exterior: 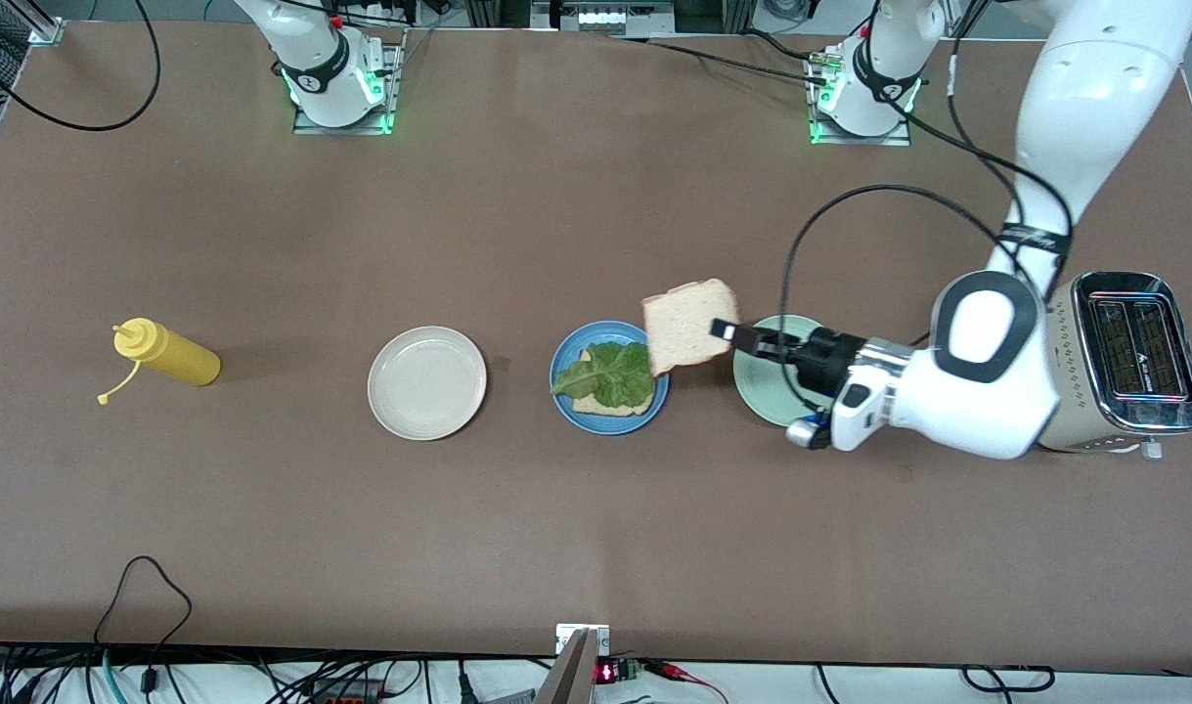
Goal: Make sandwich in blue plate with both arms
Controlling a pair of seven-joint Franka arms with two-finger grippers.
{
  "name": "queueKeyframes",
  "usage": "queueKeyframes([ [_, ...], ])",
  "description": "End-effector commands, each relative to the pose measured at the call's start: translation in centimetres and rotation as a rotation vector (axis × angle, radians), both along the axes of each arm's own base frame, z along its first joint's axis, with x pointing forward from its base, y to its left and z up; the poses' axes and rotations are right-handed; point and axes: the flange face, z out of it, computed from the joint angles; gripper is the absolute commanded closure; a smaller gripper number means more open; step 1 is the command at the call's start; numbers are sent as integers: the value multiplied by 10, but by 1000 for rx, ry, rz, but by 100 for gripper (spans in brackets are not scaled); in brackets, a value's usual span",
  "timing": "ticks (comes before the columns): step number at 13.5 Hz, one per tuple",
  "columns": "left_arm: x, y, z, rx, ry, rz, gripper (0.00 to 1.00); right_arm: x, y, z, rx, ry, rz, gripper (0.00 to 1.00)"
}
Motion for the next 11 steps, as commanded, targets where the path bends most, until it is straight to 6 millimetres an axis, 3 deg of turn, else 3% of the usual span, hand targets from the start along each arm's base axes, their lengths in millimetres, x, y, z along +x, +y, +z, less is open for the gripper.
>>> queueKeyframes([
  [1,2,-18,-45,-112,-78,-38,92,-6,82,13,-73,75,-141,0],
  [3,-2,-22,-87,-207,-117,-30,93,-11,131,13,-94,145,-318,0],
  [7,-22,-37,-145,-309,-199,24,93,-18,182,-18,-180,256,-595,0],
  [8,-25,-38,-159,-299,-207,35,93,-18,185,-23,-206,261,-629,0],
  [10,-36,-63,-182,-264,-225,39,93,-15,179,-25,-210,262,-636,0],
  [11,-35,-62,-191,-247,-230,50,93,-15,176,-23,-221,254,-641,0],
])
